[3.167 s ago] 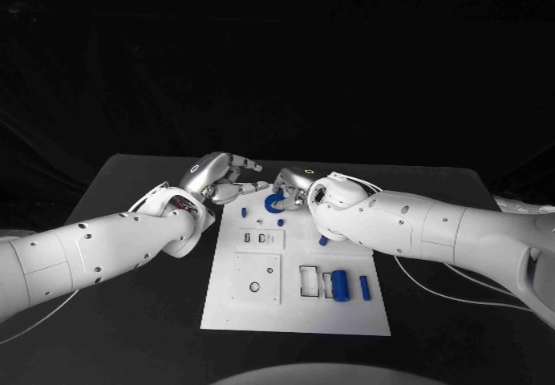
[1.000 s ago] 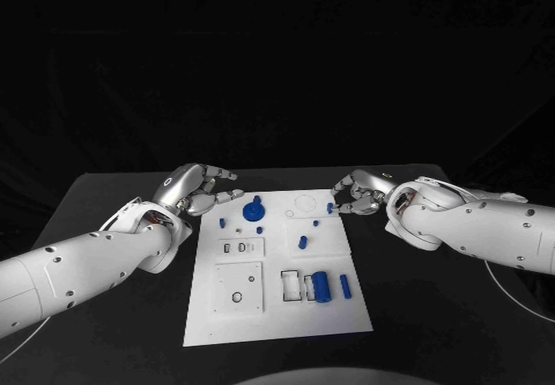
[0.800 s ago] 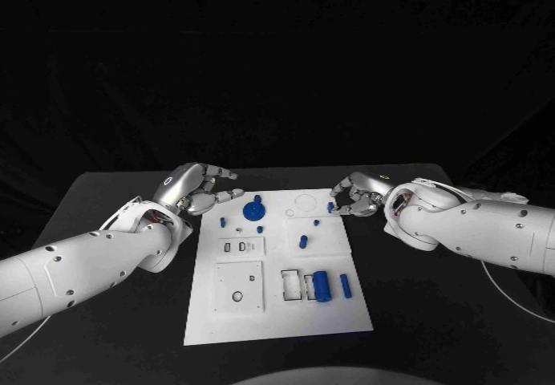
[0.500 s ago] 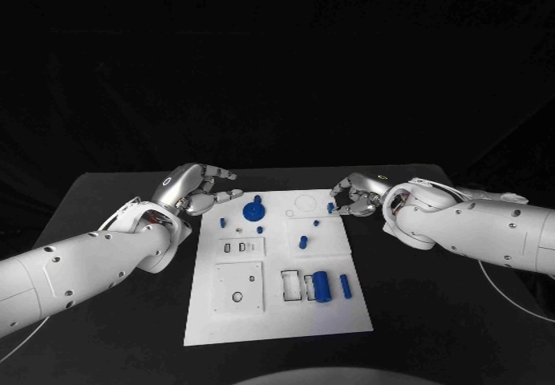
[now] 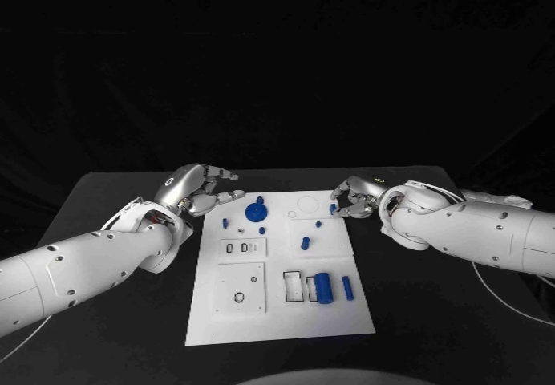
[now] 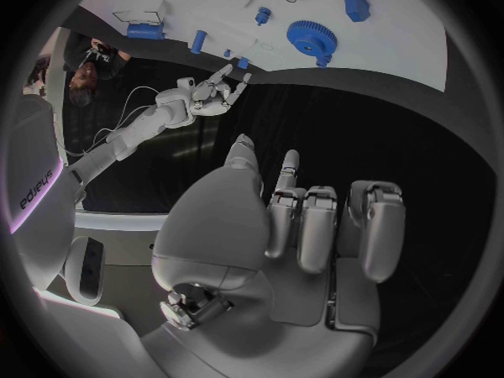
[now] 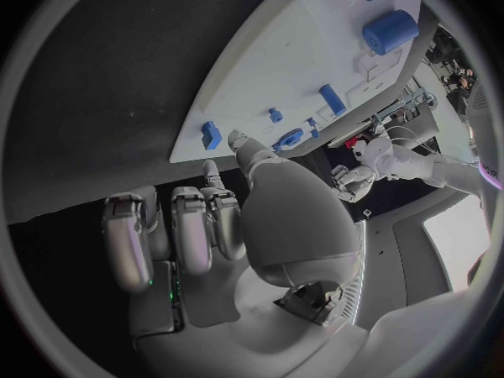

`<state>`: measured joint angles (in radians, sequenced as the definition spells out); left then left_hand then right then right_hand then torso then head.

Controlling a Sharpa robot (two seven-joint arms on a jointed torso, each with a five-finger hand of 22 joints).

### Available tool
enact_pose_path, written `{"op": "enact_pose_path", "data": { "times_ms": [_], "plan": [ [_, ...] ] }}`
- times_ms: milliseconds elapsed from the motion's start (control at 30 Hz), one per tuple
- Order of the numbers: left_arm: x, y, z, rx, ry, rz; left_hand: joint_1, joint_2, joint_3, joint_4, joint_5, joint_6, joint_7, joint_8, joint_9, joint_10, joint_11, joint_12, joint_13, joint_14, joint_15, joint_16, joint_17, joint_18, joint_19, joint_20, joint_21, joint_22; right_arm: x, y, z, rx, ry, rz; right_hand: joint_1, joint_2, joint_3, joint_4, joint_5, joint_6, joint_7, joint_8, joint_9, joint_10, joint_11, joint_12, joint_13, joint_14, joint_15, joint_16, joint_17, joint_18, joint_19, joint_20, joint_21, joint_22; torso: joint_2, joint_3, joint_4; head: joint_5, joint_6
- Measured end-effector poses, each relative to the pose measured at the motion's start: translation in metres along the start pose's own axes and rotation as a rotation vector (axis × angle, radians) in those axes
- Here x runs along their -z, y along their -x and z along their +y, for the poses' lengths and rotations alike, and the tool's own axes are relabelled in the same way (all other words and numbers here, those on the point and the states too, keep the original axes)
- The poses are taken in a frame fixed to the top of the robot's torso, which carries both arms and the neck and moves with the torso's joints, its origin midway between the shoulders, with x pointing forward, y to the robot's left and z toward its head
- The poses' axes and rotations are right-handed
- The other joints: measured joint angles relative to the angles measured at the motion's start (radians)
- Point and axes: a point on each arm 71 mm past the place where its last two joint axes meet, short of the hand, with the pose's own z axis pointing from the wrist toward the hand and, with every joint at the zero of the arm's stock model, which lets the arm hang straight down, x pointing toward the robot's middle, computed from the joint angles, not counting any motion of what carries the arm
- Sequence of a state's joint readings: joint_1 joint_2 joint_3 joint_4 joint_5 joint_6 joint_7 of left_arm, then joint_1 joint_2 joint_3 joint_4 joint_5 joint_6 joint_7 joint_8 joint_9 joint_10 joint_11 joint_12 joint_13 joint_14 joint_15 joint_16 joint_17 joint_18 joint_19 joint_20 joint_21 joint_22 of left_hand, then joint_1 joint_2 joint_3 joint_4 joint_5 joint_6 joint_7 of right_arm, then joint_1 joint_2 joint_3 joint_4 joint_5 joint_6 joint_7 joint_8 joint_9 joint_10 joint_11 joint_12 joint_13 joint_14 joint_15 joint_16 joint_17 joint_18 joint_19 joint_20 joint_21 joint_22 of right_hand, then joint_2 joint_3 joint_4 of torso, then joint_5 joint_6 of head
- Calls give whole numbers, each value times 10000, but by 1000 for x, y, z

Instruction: Assemble the parts on the task board

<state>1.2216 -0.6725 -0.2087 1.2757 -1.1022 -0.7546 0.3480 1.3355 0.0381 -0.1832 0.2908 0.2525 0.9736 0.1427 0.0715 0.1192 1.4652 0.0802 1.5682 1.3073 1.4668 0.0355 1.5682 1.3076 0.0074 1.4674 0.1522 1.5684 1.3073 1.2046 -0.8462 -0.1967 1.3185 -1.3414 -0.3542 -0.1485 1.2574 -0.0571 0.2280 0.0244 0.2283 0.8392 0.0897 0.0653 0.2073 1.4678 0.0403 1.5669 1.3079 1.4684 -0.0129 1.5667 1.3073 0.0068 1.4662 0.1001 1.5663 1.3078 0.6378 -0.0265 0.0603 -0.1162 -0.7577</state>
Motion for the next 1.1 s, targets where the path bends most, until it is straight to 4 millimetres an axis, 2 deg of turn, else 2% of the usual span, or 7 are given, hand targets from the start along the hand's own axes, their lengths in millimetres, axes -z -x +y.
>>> {"op": "enact_pose_path", "data": {
  "times_ms": [633,900,1100],
  "plan": [
    [1,1,0,8,4,0,0,0,0,0,0,0,0,0,1,0,0,0,0,0,0,0,-1,1,0,0,0,0,-4,-6,2,270,-313,323,144,145,55,-55,0,255,35,79,-26,0,0,0,-2,-36,-35,0,8,0,0,1,0,-2,0,-2,-1,12,-34],
    [1,1,1,2,13,-4,0,0,0,0,0,0,0,0,1,0,0,0,0,0,0,0,-2,0,0,0,0,0,-5,-7,2,344,-427,380,144,145,55,-54,0,291,71,79,-39,0,1,0,-3,-36,-35,0,7,0,0,1,0,-3,-7,-1,0,42,-48],
    [1,1,1,1,15,-4,0,0,1,0,0,0,0,0,1,0,0,0,0,0,0,0,-2,0,0,0,0,0,-6,-9,2,373,-477,428,144,145,74,-35,1,325,38,79,-49,0,0,0,-3,-36,-35,0,7,0,0,1,0,-3,-12,1,-1,55,-58]
  ]
}}
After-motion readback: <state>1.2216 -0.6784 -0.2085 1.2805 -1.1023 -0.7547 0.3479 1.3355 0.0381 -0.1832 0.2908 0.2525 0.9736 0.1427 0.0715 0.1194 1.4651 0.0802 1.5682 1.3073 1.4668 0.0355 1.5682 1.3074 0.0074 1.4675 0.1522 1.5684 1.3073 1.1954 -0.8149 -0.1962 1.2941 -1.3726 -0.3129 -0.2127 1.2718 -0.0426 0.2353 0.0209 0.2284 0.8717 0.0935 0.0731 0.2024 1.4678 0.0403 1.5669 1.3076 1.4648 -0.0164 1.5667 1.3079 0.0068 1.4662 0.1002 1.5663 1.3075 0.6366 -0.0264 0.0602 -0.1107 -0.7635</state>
